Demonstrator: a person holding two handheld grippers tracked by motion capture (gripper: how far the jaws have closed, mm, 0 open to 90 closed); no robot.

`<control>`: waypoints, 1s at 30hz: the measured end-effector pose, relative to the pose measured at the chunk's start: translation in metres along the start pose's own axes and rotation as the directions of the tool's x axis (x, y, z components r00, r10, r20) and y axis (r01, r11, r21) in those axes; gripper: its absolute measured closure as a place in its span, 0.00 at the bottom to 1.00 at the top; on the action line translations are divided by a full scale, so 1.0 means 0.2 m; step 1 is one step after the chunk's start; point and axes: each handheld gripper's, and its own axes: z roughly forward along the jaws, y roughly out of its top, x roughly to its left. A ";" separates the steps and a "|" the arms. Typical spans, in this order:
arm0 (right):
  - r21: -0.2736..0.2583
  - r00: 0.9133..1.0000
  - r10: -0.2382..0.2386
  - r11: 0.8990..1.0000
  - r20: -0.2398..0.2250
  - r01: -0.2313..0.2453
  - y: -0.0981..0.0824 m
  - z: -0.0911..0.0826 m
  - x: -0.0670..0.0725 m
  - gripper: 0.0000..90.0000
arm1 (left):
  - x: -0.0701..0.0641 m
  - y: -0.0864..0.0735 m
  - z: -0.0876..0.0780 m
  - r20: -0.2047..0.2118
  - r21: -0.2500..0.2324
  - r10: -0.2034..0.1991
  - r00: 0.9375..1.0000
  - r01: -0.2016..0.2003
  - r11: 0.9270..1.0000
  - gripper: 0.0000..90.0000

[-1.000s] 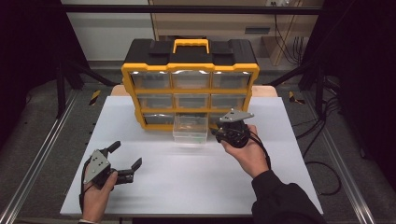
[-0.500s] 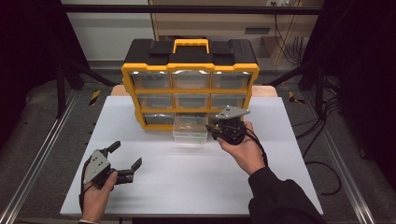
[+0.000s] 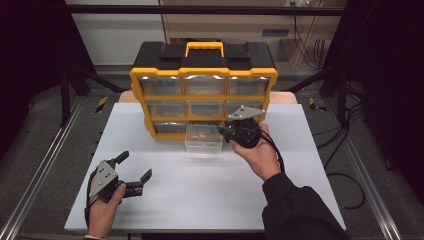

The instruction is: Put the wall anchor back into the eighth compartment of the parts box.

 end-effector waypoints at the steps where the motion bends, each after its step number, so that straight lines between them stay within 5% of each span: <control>1: 0.001 1.000 0.001 1.000 0.002 -0.001 0.00 0.00 0.00 0.73 | 0.00 0.00 0.00 0.000 0.000 0.000 1.000 0.000 1.000 0.01; 30: -0.001 1.000 -0.006 1.000 -0.015 0.006 0.09 0.06 0.02 0.73 | 0.00 0.00 0.00 0.001 0.003 -0.001 1.000 0.001 1.000 0.01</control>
